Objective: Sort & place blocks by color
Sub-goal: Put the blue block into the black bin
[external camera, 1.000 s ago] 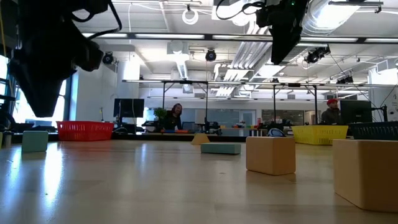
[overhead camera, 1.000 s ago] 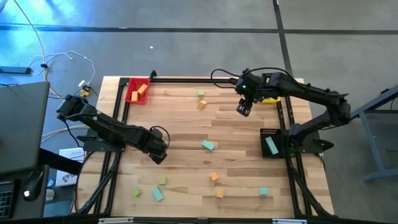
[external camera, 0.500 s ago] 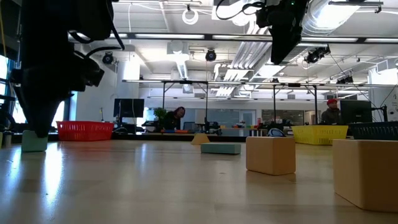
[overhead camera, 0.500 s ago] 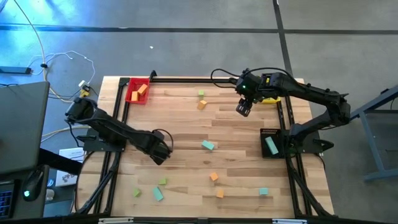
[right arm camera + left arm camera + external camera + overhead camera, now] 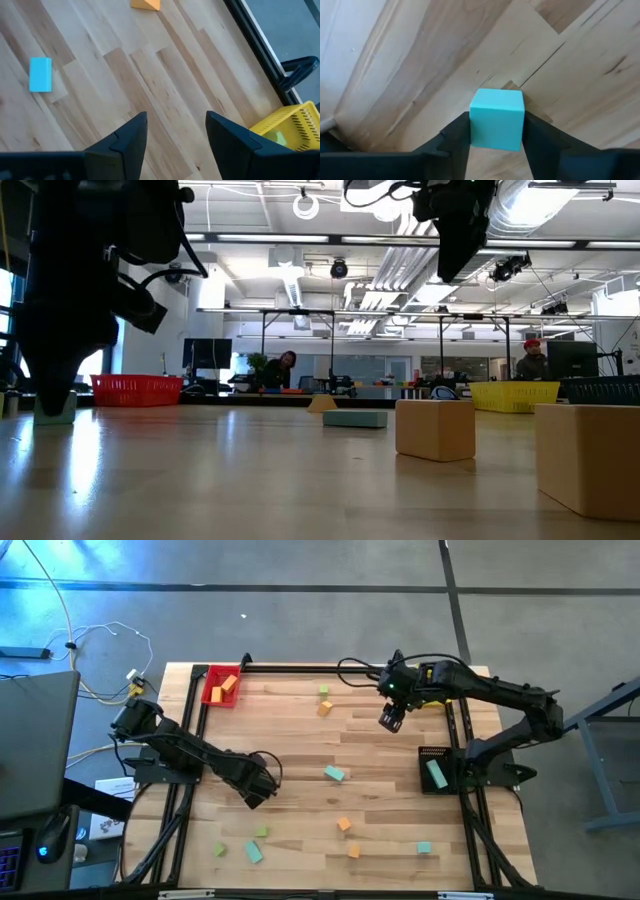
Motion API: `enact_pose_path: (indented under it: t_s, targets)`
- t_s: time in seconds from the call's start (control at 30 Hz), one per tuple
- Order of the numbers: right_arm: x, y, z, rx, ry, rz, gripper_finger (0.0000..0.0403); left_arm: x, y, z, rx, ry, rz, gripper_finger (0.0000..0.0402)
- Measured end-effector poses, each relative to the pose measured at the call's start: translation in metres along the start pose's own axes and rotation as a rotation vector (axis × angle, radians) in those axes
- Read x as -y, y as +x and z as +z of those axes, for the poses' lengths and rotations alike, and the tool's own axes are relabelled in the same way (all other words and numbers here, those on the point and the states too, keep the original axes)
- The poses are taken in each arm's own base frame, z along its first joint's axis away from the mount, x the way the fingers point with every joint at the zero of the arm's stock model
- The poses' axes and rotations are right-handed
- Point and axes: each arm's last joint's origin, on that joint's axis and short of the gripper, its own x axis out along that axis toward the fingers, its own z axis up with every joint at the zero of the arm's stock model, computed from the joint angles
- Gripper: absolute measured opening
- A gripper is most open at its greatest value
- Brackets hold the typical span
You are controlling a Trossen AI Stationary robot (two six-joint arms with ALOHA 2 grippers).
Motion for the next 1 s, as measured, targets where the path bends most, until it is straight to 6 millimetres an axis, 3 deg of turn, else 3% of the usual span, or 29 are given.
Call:
enact_pose_path:
  t_s: [0.1, 0.4, 0.57, 1.0]
  targets:
    - [-0.006, -0.001, -0.001, 0.003, 0.006, 0.01, 0.0188, 0.0, -0.001, 0.001, 0.022, 0.042, 0.002, 0.0107]
    - [-0.03, -0.006, -0.001, 0.067, -0.015, 0.064, 0.0188, -0.002, -0.012, 0.012, 0.177, 0.198, -0.06, 0.0105]
    - [-0.041, -0.009, 0.001, 0.119, -0.058, 0.095, 0.0188, -0.006, -0.027, 0.029, 0.307, 0.232, -0.183, 0.0105]
    - [-0.07, -0.017, -0.007, 0.177, -0.368, 0.127, 0.0188, -0.031, -0.075, 0.088, 0.697, 0.188, -0.603, 0.0109]
